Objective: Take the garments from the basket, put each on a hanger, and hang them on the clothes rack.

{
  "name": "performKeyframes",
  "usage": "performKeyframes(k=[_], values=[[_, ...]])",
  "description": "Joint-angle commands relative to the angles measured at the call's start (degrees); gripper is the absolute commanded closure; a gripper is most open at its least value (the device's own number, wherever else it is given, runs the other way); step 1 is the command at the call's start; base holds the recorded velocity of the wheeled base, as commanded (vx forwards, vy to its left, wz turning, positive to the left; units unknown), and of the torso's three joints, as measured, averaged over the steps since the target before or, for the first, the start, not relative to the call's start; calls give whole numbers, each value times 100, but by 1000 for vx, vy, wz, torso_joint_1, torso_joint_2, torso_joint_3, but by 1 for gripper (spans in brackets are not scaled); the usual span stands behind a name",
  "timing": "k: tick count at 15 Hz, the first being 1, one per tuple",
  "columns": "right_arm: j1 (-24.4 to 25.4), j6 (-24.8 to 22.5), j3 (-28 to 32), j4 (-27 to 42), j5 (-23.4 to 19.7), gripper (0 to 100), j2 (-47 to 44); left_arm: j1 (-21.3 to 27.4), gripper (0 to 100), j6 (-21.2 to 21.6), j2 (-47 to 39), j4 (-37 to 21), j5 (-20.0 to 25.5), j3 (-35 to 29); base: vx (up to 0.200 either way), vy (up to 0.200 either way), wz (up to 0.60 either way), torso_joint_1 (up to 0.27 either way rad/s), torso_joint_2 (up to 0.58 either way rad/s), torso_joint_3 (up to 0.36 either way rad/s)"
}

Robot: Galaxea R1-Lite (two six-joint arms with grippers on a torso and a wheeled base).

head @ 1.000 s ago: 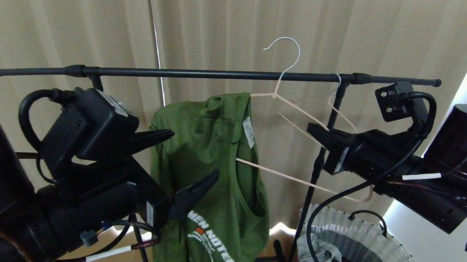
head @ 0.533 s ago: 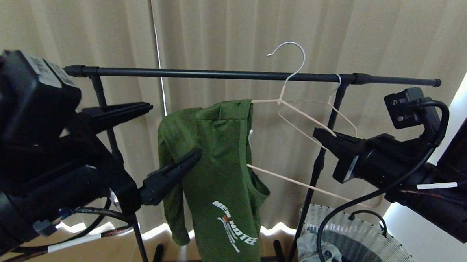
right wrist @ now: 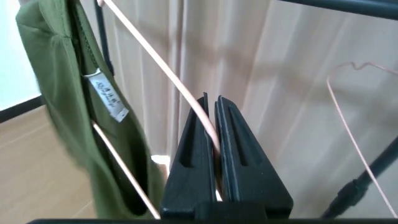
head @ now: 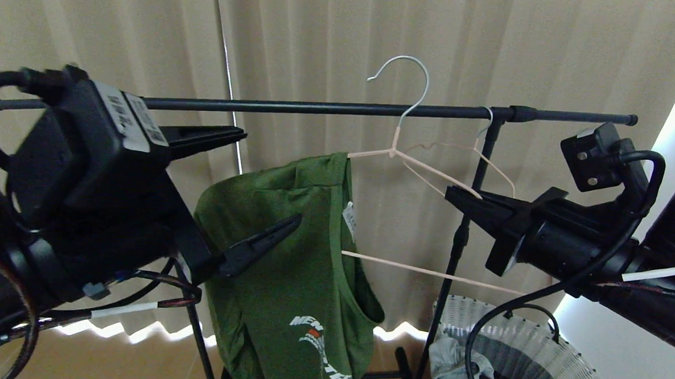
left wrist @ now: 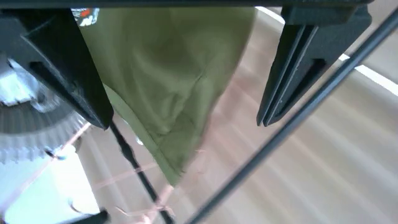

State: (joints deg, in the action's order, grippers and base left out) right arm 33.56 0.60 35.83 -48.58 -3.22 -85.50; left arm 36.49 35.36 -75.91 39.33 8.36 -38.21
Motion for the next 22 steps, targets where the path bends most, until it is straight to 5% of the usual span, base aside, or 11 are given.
performKeyframes(k=[1, 12, 13, 22], values=[[1, -69, -6, -2, -74, 100, -19, -10, 0, 93, -504, 5, 51, -73, 0, 0, 0, 0, 0, 0], [19, -499, -401, -521, -689, 100, -19, -151, 0, 172, -987, 31, 7, -249, 0, 0, 0, 0, 0, 0], [19, -499, -410, -521, -706, 100, -19, -151, 100, 172, -1005, 40, 7, -249, 0, 0, 0, 0, 0, 0], [19, -526, -436, -521, -742, 100, 8, -151, 100, 181, -961, 75, 16, -108, 0, 0, 0, 0, 0, 0]])
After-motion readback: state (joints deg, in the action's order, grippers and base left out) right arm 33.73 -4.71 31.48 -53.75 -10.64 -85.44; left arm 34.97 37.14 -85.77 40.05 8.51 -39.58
